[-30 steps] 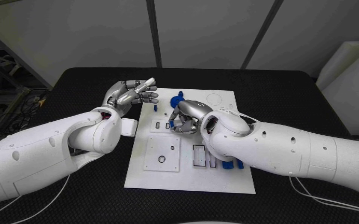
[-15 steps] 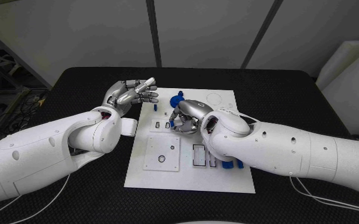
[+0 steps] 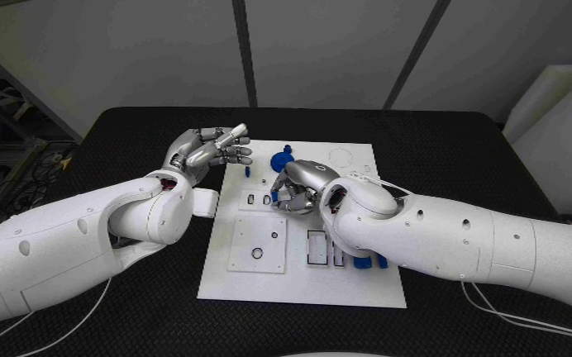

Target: Assemble the parts on the task board

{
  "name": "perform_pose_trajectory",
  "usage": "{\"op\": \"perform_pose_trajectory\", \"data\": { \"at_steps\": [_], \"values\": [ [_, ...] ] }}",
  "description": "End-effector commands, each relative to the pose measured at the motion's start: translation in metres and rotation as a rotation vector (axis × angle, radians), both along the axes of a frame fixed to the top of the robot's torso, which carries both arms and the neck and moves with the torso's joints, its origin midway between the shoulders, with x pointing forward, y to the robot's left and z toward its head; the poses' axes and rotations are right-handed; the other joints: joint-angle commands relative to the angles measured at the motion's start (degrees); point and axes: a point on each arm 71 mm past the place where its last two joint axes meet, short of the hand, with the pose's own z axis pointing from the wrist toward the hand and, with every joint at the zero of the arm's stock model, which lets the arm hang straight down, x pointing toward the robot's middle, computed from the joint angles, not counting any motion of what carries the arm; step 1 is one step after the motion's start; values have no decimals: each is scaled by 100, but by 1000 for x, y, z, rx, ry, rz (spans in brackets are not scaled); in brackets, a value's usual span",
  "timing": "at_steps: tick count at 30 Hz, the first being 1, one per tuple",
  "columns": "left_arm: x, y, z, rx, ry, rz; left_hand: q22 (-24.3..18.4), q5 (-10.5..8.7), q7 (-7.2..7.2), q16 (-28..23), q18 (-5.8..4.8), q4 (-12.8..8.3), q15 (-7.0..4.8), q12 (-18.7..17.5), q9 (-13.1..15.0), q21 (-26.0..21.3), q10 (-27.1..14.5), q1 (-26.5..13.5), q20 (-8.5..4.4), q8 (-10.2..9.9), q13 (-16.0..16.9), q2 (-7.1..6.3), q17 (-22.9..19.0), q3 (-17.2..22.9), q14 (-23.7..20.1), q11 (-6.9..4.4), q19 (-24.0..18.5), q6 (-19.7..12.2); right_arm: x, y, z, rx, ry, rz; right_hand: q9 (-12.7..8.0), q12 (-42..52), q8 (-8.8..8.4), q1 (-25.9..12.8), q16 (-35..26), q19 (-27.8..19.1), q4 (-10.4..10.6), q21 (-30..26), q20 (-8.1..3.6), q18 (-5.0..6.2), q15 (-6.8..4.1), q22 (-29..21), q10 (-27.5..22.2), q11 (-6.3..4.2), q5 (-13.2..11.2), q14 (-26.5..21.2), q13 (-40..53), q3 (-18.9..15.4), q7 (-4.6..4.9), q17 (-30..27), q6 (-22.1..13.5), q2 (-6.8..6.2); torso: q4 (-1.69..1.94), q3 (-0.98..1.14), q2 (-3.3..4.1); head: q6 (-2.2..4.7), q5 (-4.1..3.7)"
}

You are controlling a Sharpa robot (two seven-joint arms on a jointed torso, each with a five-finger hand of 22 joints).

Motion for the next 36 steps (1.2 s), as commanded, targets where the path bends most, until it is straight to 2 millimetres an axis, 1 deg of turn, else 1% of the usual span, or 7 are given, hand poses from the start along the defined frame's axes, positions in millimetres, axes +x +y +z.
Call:
{"op": "perform_pose_trajectory", "data": {
  "at_steps": [1,15,22,24,27,30,36],
  "values": [
    [0,-2,1,-5,-5,-14,6,-13,16,-33,-55,-33,11,-1,-1,37,30,37,-3,-16,3,22,5,-9,49,25,37,14,0,-2,-5,-32,20,-8,-13,-43,-49,-67,-42,415,23,-8,57,-73,53,1297,-51,3,-35,448,-21,34,16,826,-68,-16,3,1,-1,-5,-2],
    [0,-2,1,-6,-4,-15,5,-13,19,-37,-56,-36,12,-6,-2,37,24,38,-3,-21,2,21,7,-11,47,28,38,9,1,-1,-4,-26,16,-4,-37,-159,-84,-133,-59,396,39,-21,102,-68,97,1276,-130,53,-62,442,-111,66,70,808,-261,-117,2,-1,0,-11,-5],
    [0,-2,1,-6,1,-18,5,-11,6,-39,-56,-42,11,-8,-2,39,26,44,-3,-23,1,27,11,-8,50,24,42,12,1,-1,-2,0,-1,-14,-41,-394,-79,-272,-50,375,109,-36,143,-61,136,1251,-291,94,-103,446,-302,4,102,825,-501,-294,1,0,2,-15,-4],
    [0,-2,0,-5,2,-18,7,-11,-1,-36,-55,-46,7,-8,-2,44,30,46,-6,-23,1,30,17,-8,61,19,51,16,1,-1,-1,12,-9,-19,-37,-453,-73,-336,-45,365,148,-42,151,-58,142,1241,-330,100,0,448,-354,-63,107,833,-549,-351,2,-2,0,-15,-7],
    [1,-2,0,-4,5,-17,20,-12,-15,-11,-50,-59,-12,-13,-1,77,46,46,-21,-29,-1,37,46,-14,119,4,99,32,2,-2,1,40,-28,-26,-40,-542,-79,-397,-47,339,204,-60,163,-50,155,1211,-391,116,6,447,-435,-184,123,830,-663,-423,0,0,-3,-17,-4],
    [1,-1,0,-1,6,-16,73,-12,-59,98,-47,-73,-77,21,6,194,190,37,-83,-13,17,55,133,-32,302,-52,248,121,-1,-2,5,96,-65,-20,-35,-658,-68,-378,-57,304,333,-84,183,-39,174,1172,-470,138,198,444,-553,-432,146,820,-821,-518,2,5,-3,-19,-4],
    [2,0,-1,24,10,-16,241,-13,-130,444,-50,-50,-245,186,9,521,693,-3,-241,7,127,72,387,-90,775,-192,576,291,-9,-5,12,184,-107,26,-23,-686,-44,-258,-73,286,437,-97,194,-33,183,1150,-486,146,237,438,-602,-577,156,801,-880,-524,1,9,-8,-16,9]
  ]
}}
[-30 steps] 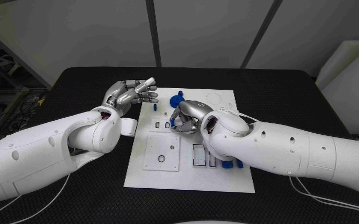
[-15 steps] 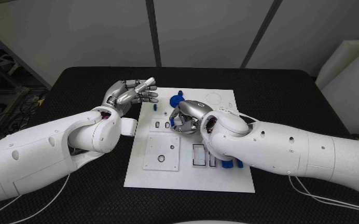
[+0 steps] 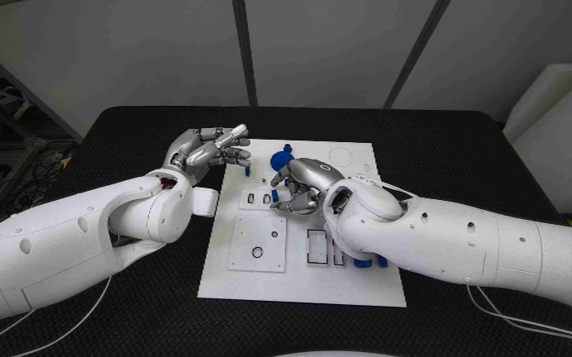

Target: Assemble the parts on the task board

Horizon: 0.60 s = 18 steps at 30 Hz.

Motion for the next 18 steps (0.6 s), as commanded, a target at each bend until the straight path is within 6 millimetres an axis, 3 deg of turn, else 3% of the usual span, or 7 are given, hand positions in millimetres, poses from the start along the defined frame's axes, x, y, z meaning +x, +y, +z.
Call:
{"op": "perform_pose_trajectory", "data": {
  "at_steps": [1,4,8,10,11,13,18],
  "values": [
    [1,-1,0,30,-2,-16,126,-12,-30,261,-51,6,-101,92,10,233,258,-39,-86,11,70,38,184,-60,307,-74,206,109,-6,0,12,125,-76,50,13,-10,7,117,-27,280,14,-33,29,-31,31,1145,-34,4,25,425,-4,-50,-2,792,-55,12,-2,4,-8,5,11],
    [1,0,-1,75,0,-18,357,-14,-96,713,-54,29,-232,263,22,629,585,-48,-206,44,196,28,508,-114,726,-184,449,239,-11,-6,16,175,-87,97,17,4,14,233,-45,252,22,-52,29,-22,29,1113,-23,2,30,419,-6,-47,-2,771,-70,61,-10,5,-20,11,21],
    [1,3,-4,157,22,-30,2175,-13,-241,1703,-276,57,-415,705,73,2217,978,-71,-391,98,540,-28,1235,-193,1139,-364,1030,380,-13,-19,27,248,-82,146,54,-49,103,437,-154,84,-32,-165,19,31,11,921,-66,-24,98,379,-62,25,-32,636,74,157,-17,4,-38,57,37],
    [1,5,-6,220,41,-46,2700,-15,-298,2994,-332,63,-466,1020,125,2674,1043,-86,-446,145,816,-62,2349,-216,1207,-422,1036,465,-10,-30,35,284,-68,146,66,-121,139,518,-241,-37,-64,-247,11,68,2,784,-118,-36,172,344,-125,63,-42,530,140,189,-35,18,-62,53,61],
    [2,6,-8,278,62,-71,3256,-19,-351,4242,-398,69,-502,1412,190,3132,1044,-109,-484,190,1158,-94,3435,-227,1242,-448,1070,527,-6,-40,41,305,-59,134,75,-168,166,560,-285,-93,-82,-287,4,84,-3,723,-150,-42,228,324,-167,90,-48,481,193,211,-46,26,-86,33,76],
    [2,6,-10,355,92,-112,4055,-5,-388,5705,-495,95,-518,2065,311,3764,813,-145,-496,249,1761,-67,4737,-195,1278,-487,1159,559,1,-53,48,325,-50,109,80,-230,184,576,-331,-147,-88,-326,0,100,-7,662,-187,-47,257,304,-224,105,-53,428,232,226,-69,40,-131,23,106],
    [3,3,-15,594,166,-235,5121,-3,-409,7067,-627,267,-514,3479,619,4534,412,-371,-463,449,3053,-54,6032,-197,1507,-509,1386,514,16,-84,61,350,-48,37,83,-236,200,587,-342,-158,-89,-336,-5,103,-12,651,-184,-53,287,299,-234,124,-57,420,267,247,-85,60,-203,-29,178]
  ]
}}
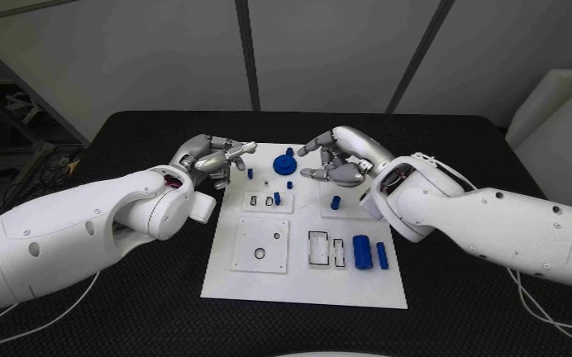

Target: Assemble the parts on the task board

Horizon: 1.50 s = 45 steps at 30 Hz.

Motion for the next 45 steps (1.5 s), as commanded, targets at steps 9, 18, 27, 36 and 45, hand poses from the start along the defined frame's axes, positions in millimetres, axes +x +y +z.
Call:
{"op": "perform_pose_trajectory", "data": {
  "at_steps": [9,18,27,36,45],
  "values": [
    [9,-20,-1,666,129,-263,1429,-11,-280,1130,-319,556,-137,3448,1325,863,782,-557,-140,1146,3600,4,1560,-282,604,-222,596,7,21,-40,17,102,46,-77,11,-14,31,53,-37,-30,5,-23,-9,101,-17,656,-27,4,45,299,-8,44,-1,416,83,32,-22,77,-183,-110,111],
    [26,-42,8,837,100,-308,1466,-39,-285,1130,-318,995,-138,3490,2007,872,724,-806,-154,1518,3678,-11,1560,-497,604,-220,585,-320,29,-48,20,95,52,-111,12,-15,37,43,-47,-32,12,-27,-13,102,-22,652,-18,0,67,298,-14,46,-5,406,98,35,-33,109,-244,-183,126],
    [35,-59,5,892,98,-344,1433,-41,-275,1130,-311,1053,-130,3461,2093,852,691,-824,-147,1538,3649,-36,1560,-523,604,-211,559,-381,33,-51,19,88,60,-124,12,-22,38,36,-56,-34,17,-29,-15,103,-24,649,-19,-2,78,297,-23,45,-6,396,104,34,-27,105,-242,-193,127],
    [39,-73,-1,935,109,-382,1488,-39,-272,1130,-322,1068,-128,3478,2117,878,700,-822,-145,1543,3675,-29,1560,-522,604,-208,591,-399,35,-49,18,85,66,-124,10,-22,39,18,-58,-31,30,-30,-19,103,-27,650,-12,-4,97,299,-27,43,-9,395,110,34,-35,95,-223,-220,164],
    [39,-83,-6,956,120,-417,1508,-35,-269,1130,-326,1067,-124,3480,2150,887,697,-795,-142,1550,3679,-20,1560,-512,604,-206,600,-418,36,-49,17,82,73,-125,9,-21,39,11,-56,-30,35,-30,-20,102,-28,650,-9,-5,103,300,-28,42,-9,399,112,34,-38,93,-216,-244,161]
  ]
}}
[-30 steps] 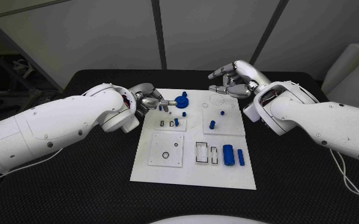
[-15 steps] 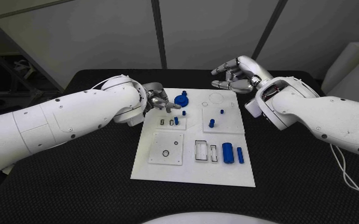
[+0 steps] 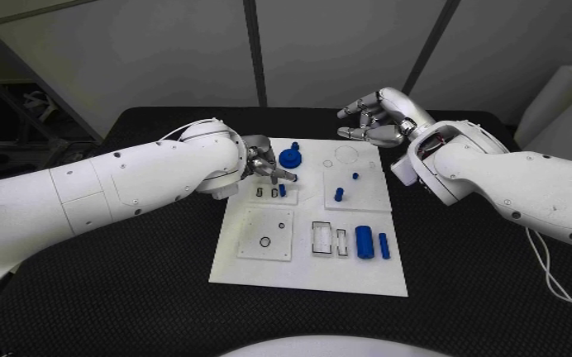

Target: Assemble the parts on the task board

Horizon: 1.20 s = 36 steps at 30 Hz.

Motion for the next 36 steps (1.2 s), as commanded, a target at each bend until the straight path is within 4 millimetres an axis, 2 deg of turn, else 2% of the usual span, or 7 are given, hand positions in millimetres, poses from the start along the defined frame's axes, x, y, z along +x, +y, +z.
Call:
{"op": "perform_pose_trajectory", "data": {
  "at_steps": [1,12,23,36],
  "values": [
    [0,-2,-1,31,14,-20,170,-13,-3,14,-142,18,-11,-6,15,30,-32,-9,6,39,12,12,1507,4,596,-6,19,-31,1,1,1,-1,8,6,7,-21,39,-12,-38,-31,19,-30,-20,102,-28,650,-10,-5,21,301,-6,26,-7,401,32,11,1,-1,2,-13,-7],
    [-1,-7,-2,42,29,-39,211,-9,-4,14,-149,-3,-9,9,88,49,-27,68,11,62,34,21,1507,26,596,-5,39,-53,2,2,0,-2,11,5,6,-25,39,-20,-41,-32,26,-32,-22,103,-30,649,-10,-7,33,301,-12,26,-8,397,34,13,-1,-9,8,-27,-2],
    [-2,-8,-3,52,44,-54,254,-6,-15,14,-156,-49,-13,47,193,68,2,182,11,104,85,48,1507,64,596,-13,58,-56,2,2,-1,-5,17,4,4,-25,40,-31,-44,-31,37,-33,-24,103,-32,648,-6,-9,49,302,-15,30,-10,395,39,22,-2,-9,9,-78,-7],
    [-2,-9,-3,57,51,-61,287,-6,-25,14,-162,-113,-21,69,281,82,23,295,6,133,118,53,1507,96,596,-23,73,-62,3,3,-1,-7,20,6,4,-25,40,-34,-42,-28,40,-32,-26,102,-33,650,-4,-10,60,304,-17,33,-11,398,42,26,-4,-7,14,-93,-7]
  ]
}}
